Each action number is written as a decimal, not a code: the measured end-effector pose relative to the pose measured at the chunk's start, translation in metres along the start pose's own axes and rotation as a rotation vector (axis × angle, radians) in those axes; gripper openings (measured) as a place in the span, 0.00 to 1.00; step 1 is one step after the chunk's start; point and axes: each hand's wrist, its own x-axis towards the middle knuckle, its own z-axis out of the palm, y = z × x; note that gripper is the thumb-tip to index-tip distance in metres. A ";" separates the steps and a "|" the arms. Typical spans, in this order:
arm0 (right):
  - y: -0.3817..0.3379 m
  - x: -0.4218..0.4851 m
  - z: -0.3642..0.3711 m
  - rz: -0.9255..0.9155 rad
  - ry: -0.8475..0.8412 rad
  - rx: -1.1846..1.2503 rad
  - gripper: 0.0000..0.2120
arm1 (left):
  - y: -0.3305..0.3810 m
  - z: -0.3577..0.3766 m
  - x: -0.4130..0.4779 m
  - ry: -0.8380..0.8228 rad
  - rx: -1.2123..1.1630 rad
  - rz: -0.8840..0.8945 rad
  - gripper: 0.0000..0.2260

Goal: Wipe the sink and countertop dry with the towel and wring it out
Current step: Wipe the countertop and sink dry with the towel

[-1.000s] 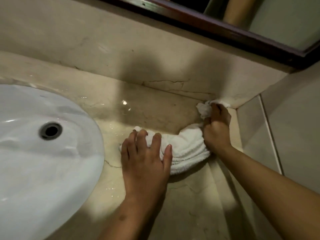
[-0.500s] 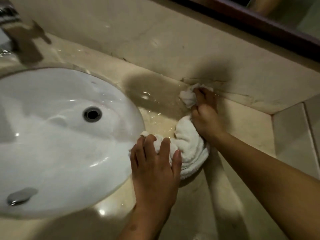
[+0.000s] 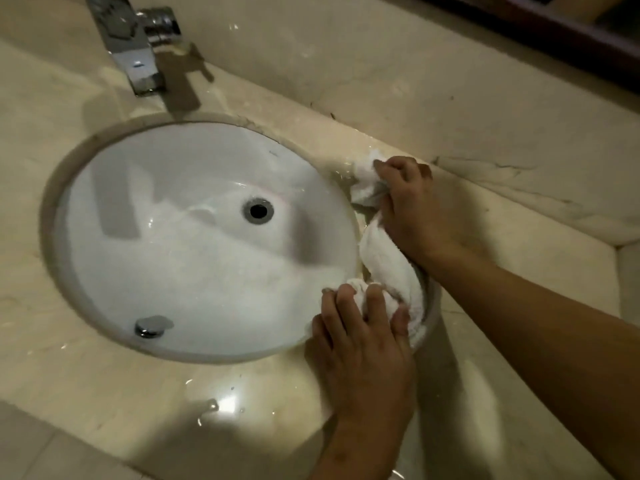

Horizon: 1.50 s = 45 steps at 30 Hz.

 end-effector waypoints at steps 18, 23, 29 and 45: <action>0.112 -0.237 -0.091 0.598 0.203 -0.206 0.19 | 0.008 -0.007 -0.107 -0.230 0.103 0.477 0.33; 0.117 -0.243 -0.121 0.512 0.195 -0.268 0.20 | 0.027 -0.018 -0.120 -0.208 0.085 0.512 0.21; 0.123 -0.276 -0.124 0.514 0.049 -0.374 0.23 | 0.045 -0.022 -0.187 -0.292 0.003 0.599 0.18; 0.104 -0.296 -0.078 0.568 0.128 -0.099 0.19 | -0.010 0.000 -0.195 -0.317 0.022 0.906 0.25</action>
